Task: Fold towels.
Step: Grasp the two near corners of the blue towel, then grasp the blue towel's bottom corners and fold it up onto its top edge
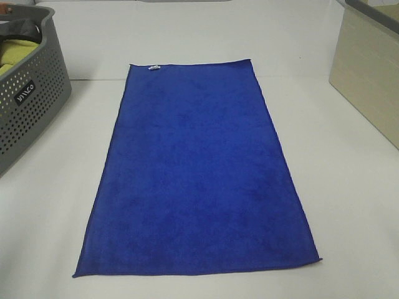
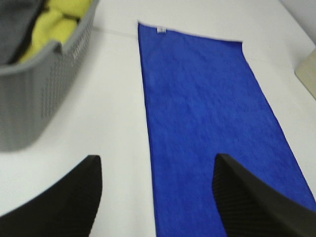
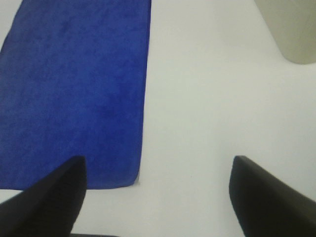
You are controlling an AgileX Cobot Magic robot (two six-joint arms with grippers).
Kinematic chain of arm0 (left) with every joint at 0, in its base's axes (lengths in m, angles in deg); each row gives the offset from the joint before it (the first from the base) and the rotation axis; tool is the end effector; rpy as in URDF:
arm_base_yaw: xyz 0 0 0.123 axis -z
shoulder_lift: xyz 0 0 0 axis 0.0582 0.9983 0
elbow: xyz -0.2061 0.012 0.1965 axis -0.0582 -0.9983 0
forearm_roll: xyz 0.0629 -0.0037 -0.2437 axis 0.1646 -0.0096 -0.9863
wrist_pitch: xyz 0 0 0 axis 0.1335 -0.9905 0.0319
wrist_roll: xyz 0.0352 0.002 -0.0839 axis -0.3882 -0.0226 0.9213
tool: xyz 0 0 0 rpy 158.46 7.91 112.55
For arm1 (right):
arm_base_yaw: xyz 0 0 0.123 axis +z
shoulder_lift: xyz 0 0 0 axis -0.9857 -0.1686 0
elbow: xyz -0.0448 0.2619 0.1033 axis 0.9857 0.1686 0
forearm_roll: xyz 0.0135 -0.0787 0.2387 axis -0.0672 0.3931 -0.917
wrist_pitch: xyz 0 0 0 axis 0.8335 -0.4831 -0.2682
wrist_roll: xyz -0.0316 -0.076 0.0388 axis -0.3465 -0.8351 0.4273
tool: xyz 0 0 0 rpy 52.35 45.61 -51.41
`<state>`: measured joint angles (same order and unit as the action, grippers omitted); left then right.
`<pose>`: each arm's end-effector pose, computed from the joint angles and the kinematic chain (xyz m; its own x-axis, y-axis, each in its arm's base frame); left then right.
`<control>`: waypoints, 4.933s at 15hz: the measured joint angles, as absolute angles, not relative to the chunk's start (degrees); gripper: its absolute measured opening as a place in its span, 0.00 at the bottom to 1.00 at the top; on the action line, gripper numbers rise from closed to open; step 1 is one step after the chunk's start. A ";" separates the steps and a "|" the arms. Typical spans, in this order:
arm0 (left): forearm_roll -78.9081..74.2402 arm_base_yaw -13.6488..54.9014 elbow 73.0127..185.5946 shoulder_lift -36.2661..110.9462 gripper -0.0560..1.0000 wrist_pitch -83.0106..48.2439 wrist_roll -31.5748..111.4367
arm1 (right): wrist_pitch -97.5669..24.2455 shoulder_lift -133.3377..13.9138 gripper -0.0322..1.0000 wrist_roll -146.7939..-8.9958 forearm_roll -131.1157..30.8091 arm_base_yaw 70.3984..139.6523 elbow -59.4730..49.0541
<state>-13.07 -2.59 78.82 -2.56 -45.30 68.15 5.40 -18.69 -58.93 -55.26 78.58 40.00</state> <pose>0.1130 -0.0213 0.2932 -0.5151 -0.2476 -0.8206 0.0709 0.9418 -0.3287 0.0931 0.0132 0.3010 -0.6833 0.0948 -0.7240 -0.0479 0.9836 0.1740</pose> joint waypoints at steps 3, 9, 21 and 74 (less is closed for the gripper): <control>-22.98 -2.59 78.71 15.49 0.64 -46.44 59.61 | 4.82 -34.62 0.76 -59.44 -55.44 78.58 38.23; -46.36 -2.59 78.71 47.00 0.64 -47.13 35.54 | -2.57 -64.12 0.76 -66.55 -65.81 78.58 35.19; -80.34 3.77 80.54 71.01 0.63 -46.04 0.36 | -12.25 -84.46 0.76 -88.03 -87.24 78.58 37.02; -34.79 9.96 153.59 102.24 0.06 -22.61 47.06 | -5.15 -133.11 0.03 -66.32 -70.91 86.25 -49.78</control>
<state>-34.79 9.96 153.59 102.24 -22.61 47.06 -5.15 -133.11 -66.32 -70.91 86.25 -49.78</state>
